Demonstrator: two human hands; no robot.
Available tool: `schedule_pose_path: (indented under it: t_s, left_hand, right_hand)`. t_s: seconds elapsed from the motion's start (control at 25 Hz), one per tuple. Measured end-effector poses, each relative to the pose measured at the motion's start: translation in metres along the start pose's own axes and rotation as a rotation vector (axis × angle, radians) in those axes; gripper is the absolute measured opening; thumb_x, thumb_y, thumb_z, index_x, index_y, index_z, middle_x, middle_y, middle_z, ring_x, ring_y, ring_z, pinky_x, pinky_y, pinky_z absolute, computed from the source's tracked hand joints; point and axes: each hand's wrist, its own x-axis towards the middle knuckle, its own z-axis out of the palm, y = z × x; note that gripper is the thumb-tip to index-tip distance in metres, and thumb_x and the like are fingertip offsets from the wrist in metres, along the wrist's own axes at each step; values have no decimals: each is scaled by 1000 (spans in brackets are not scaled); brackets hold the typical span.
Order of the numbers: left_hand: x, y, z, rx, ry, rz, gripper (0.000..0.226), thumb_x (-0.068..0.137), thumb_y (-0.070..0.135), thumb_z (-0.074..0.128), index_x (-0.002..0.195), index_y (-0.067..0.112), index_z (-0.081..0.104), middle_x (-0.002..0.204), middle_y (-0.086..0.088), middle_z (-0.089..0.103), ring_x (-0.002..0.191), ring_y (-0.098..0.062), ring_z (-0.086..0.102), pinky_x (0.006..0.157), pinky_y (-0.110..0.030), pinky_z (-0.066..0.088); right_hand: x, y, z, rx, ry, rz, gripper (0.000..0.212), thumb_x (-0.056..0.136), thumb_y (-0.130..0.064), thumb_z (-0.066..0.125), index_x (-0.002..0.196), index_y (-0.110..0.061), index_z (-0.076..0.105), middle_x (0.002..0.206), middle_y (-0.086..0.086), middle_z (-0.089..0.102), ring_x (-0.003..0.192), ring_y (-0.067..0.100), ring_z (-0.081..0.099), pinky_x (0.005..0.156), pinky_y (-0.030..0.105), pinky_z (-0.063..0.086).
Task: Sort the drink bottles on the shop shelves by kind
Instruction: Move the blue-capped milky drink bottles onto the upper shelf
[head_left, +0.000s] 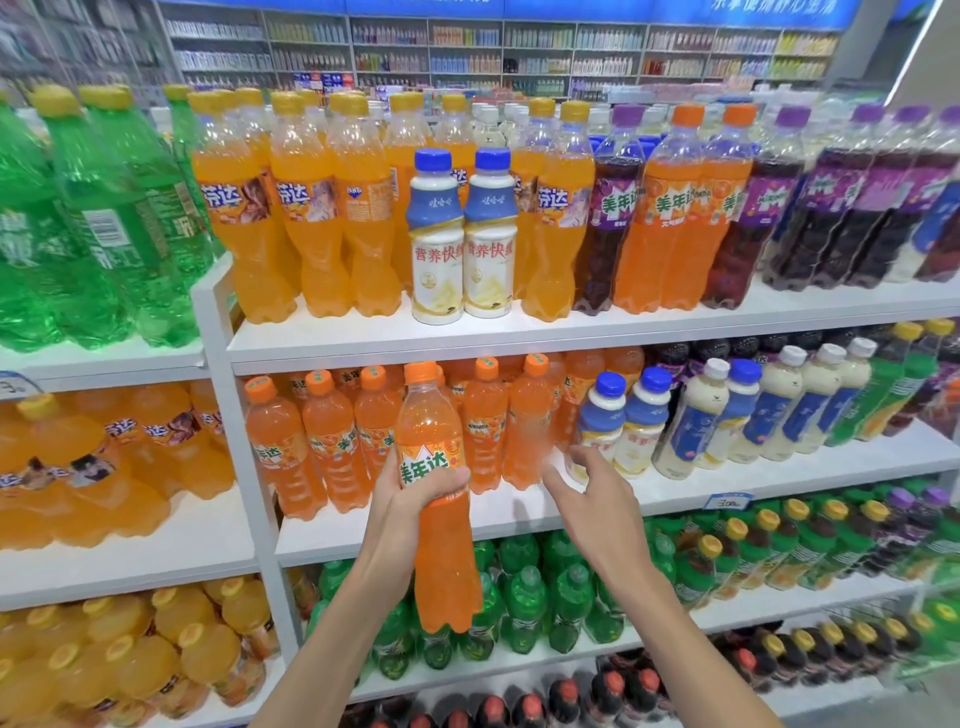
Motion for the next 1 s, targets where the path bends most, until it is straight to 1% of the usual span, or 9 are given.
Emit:
schedule_pose_path:
  t_s: [0.08, 0.28, 0.36, 0.44, 0.6, 0.68, 0.84, 0.96, 1.0]
  left_hand:
    - [7, -5, 12, 11, 36, -24, 119, 39, 60, 94, 147, 36, 47, 131, -5, 69, 114, -33, 69, 94, -61, 57]
    - [30, -16, 60, 14, 94, -61, 101, 49, 54, 95, 139, 39, 53, 132, -7, 69, 114, -35, 69, 91, -58, 59]
    - [35, -17, 83, -21, 120, -39, 95, 46, 48, 94, 133, 36, 57, 120, -4, 75, 104, -31, 73, 85, -53, 61]
    - [43, -24, 103, 0, 134, -47, 97, 45, 49, 93, 134, 33, 59, 120, -6, 74, 102, -31, 73, 86, -56, 60]
    - [49, -35, 130, -6, 156, -2, 62, 63, 29, 81, 123, 26, 64, 92, -4, 77, 76, -23, 74, 66, -43, 58]
    - [50, -41, 141, 3, 177, -2, 62, 63, 25, 79, 123, 21, 62, 86, -4, 76, 70, -21, 73, 61, -39, 58]
    - [53, -46, 146, -2, 209, -23, 68, 59, 27, 81, 124, 27, 62, 90, -1, 78, 75, -20, 75, 66, -41, 59]
    - [56, -42, 147, 17, 191, -11, 69, 58, 27, 81, 124, 28, 62, 93, 0, 78, 77, -18, 75, 66, -37, 59]
    - [57, -42, 145, 28, 185, -2, 68, 58, 27, 81, 124, 27, 63, 94, 0, 78, 78, -18, 75, 66, -35, 59]
  right_hand:
    - [13, 7, -6, 1, -11, 0, 54, 97, -50, 58, 142, -19, 53, 145, -1, 58, 131, 22, 53, 101, 39, 44]
    - [56, 34, -29, 60, -10, 17, 60, 97, -43, 64, 147, -19, 43, 144, 1, 55, 131, 26, 52, 94, 36, 40]
    - [78, 50, -34, 104, -19, -2, 58, 93, -41, 68, 142, -23, 44, 139, -1, 57, 127, 25, 55, 93, 37, 43]
    - [101, 65, -36, 150, -41, -16, 59, 89, -42, 69, 140, -28, 44, 137, -5, 58, 124, 23, 57, 97, 42, 48]
    - [128, 80, -29, 172, -50, -84, 64, 86, -41, 67, 141, -21, 43, 132, 2, 59, 120, 26, 57, 98, 46, 50]
    - [137, 84, -21, 162, -34, -117, 63, 84, -38, 69, 138, -15, 46, 124, 6, 59, 115, 30, 57, 96, 47, 50]
    - [143, 82, -6, -82, 42, -95, 72, 77, -31, 80, 135, -1, 49, 119, 18, 54, 107, 39, 49, 93, 47, 45]
    - [139, 83, 8, -89, 107, -114, 61, 69, -27, 89, 114, -2, 57, 108, 19, 52, 98, 35, 48, 81, 40, 44]
    - [138, 87, 13, -76, 110, -138, 61, 69, -28, 89, 114, -3, 56, 107, 17, 53, 97, 34, 48, 79, 40, 46]
